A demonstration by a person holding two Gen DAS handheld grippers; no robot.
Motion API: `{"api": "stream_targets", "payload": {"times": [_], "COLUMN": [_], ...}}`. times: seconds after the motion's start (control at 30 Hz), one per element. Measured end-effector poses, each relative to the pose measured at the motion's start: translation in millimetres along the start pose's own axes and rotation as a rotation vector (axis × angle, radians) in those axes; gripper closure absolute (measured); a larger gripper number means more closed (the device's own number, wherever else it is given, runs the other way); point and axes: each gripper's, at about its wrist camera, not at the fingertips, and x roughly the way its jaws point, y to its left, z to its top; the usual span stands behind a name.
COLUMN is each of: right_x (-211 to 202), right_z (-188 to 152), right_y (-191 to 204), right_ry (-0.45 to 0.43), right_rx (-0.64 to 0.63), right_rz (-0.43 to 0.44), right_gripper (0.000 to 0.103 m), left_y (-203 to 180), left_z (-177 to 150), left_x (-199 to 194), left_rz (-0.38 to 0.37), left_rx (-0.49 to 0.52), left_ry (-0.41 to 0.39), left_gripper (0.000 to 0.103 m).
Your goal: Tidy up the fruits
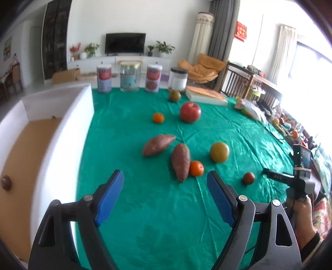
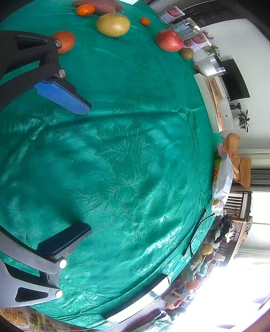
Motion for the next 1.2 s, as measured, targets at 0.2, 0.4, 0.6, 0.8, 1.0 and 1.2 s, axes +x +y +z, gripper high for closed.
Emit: {"api": "stream_targets", "payload": {"times": [0.2,0.4,0.6,0.8,1.0,1.2], "right_x": [-4,-4,-6,9,39,42], "right_z": [-5,-6,-8,15,52,58], "right_y": [-1,-1,-1,14,34,34], "right_ry": [-0.008,-0.009,-0.014,0.015,-0.006,-0.005], "right_rx": [0.006,0.007,-0.002,-0.056,-0.1,-0.11], "right_rz": [-0.002,-0.003,0.0,0.036,0.065,0.076], "right_gripper": [0.0,0.0,0.0,0.0,0.0,0.0], "left_y": [7,15,17,17,17,17], "left_z": [-19,-27,-26,-24,-24,-24], "left_x": [77,91,92,94,95,95], "left_rz": [0.116,0.172,0.172,0.172,0.173,0.173], "left_rx": [-0.002,0.051,0.053,0.051,0.051,0.052], "left_ry": [0.144,0.133,0.137,0.139,0.139,0.14], "left_gripper": [0.019,0.019,0.018,0.017,0.017,0.017]}}
